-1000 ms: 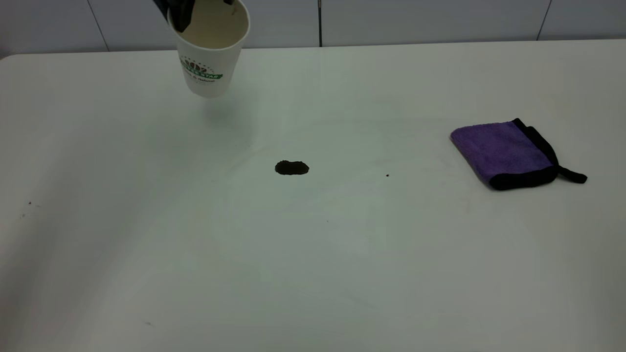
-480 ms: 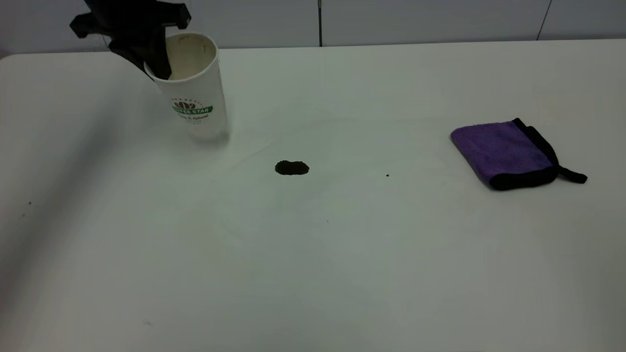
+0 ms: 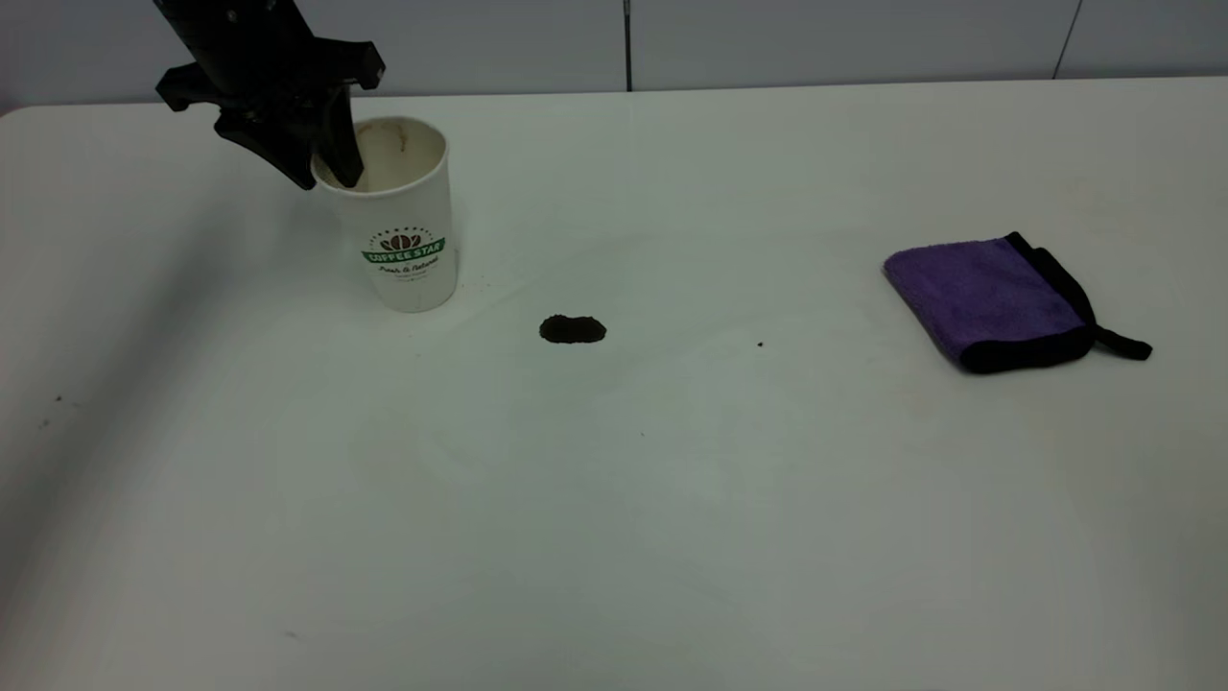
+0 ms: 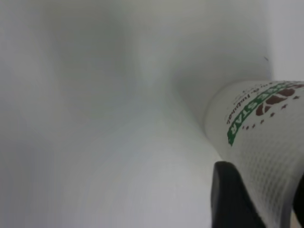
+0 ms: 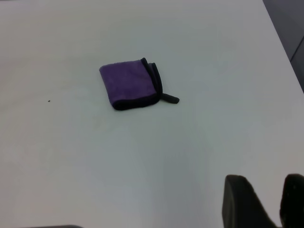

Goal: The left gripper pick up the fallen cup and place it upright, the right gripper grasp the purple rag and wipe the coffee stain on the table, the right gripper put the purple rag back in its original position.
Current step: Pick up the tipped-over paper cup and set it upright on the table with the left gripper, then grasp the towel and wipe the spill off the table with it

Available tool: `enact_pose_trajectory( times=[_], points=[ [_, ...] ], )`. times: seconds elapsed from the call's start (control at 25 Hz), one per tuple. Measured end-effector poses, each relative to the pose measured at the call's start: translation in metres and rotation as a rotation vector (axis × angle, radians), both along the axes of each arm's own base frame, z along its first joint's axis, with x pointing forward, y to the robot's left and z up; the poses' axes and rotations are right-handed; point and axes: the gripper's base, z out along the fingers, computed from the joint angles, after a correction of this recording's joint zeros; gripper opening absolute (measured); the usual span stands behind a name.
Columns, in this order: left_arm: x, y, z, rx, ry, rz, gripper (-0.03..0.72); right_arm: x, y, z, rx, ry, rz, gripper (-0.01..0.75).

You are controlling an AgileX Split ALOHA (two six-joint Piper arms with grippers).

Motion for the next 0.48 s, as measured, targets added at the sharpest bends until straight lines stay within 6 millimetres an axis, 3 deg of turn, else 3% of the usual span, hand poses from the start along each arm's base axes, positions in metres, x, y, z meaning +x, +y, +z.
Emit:
enact_pose_trajectory(
  times=[0.12,0.2,0.32,0.48],
  points=[
    [0.0,-0.001,0.016,0.002,0.042,-0.025,0.634,0.0,0.0,0.0,0.0,0.0,0.0,0.238],
    [-0.002,0.0,0.04,0.017,0.075,-0.053,0.703,0.0,0.0,0.0,0.0,0.0,0.0,0.238],
    [-0.007,0.004,0.096,0.055,0.07,-0.07,0.709,0.0,0.0,0.0,0.0,0.0,0.0,0.238],
    [-0.016,0.007,0.166,0.06,-0.088,-0.038,0.667,0.0,0.0,0.0,0.0,0.0,0.0,0.238]
  ],
)
